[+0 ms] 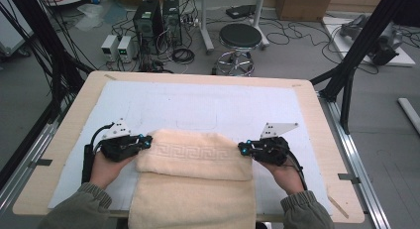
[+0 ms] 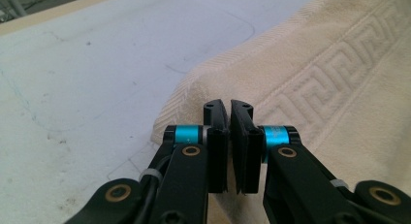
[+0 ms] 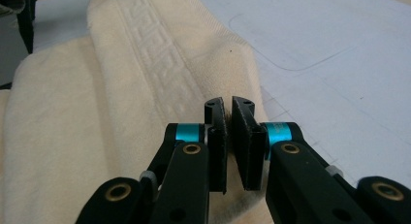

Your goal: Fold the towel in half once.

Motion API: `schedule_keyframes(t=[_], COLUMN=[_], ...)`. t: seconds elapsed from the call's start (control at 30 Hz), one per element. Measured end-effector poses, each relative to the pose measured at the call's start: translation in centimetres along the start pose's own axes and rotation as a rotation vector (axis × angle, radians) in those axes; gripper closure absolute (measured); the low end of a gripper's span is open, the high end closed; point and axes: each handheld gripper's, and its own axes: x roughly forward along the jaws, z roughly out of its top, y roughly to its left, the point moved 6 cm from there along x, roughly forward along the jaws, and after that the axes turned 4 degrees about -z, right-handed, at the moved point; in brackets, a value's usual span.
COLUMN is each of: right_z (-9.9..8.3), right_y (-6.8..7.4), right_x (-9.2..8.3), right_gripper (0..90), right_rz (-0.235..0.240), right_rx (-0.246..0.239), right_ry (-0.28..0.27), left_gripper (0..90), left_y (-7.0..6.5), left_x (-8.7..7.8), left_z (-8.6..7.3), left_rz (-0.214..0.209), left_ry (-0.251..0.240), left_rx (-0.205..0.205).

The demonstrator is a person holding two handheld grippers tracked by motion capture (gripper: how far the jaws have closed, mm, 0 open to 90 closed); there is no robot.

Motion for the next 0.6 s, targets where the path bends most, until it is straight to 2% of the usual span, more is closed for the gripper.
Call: schedule_keyframes(t=[0.17, 0.33, 0.43, 0.5, 0.57, 0.6], right_z=[0.0, -0.5, -1.0, -1.6, -2.5, -2.9], right_y=[1.6, 4.2, 6.3, 8.1, 9.7, 10.3], right_x=[-1.2, -2.9, -4.2, -5.2, -6.0, -6.4], right_gripper=[84.5, 84.5, 84.5, 84.0, 79.6, 76.8], right_rz=[0.017, 0.030, 0.046, 0.068, 0.104, 0.120], right_rx=[-0.043, -0.098, -0.118, -0.129, -0.135, -0.131], right_ry=[-0.008, -0.012, -0.025, -0.027, -0.026, -0.027], left_gripper=[84.7, 84.5, 84.5, 83.5, 80.4, 77.0], left_y=[-2.3, -4.7, -6.6, -8.1, -9.5, -9.9], left_x=[-1.8, -4.1, -5.8, -7.0, -8.1, -8.6], left_z=[0.0, -0.8, -1.9, -2.9, -3.9, -4.3], left_rz=[-0.029, -0.067, -0.111, -0.168, -0.230, -0.247], left_ry=[-0.031, -0.035, -0.018, -0.001, 0.008, 0.011], left_rx=[0.058, 0.095, 0.120, 0.127, 0.134, 0.126])
